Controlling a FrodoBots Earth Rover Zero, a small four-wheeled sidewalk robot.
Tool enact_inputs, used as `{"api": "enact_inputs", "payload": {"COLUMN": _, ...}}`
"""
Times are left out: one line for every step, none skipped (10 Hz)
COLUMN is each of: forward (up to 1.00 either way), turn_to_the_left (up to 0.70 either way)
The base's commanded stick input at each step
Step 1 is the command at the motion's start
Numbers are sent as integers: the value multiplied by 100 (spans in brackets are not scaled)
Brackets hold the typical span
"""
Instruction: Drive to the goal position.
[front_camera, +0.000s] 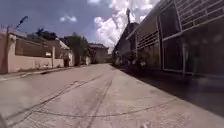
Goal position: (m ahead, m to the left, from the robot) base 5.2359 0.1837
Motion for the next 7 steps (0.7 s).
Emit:
{"api": "enact_inputs", "payload": {"forward": 85, "turn_to_the_left": 0}}
{"api": "enact_inputs", "payload": {"forward": 85, "turn_to_the_left": 0}}
{"api": "enact_inputs", "payload": {"forward": 85, "turn_to_the_left": 0}}
{"api": "enact_inputs", "payload": {"forward": 85, "turn_to_the_left": 0}}
{"api": "enact_inputs", "payload": {"forward": 85, "turn_to_the_left": 0}}
{"api": "enact_inputs", "payload": {"forward": 85, "turn_to_the_left": 0}}
{"api": "enact_inputs", "payload": {"forward": 85, "turn_to_the_left": 0}}
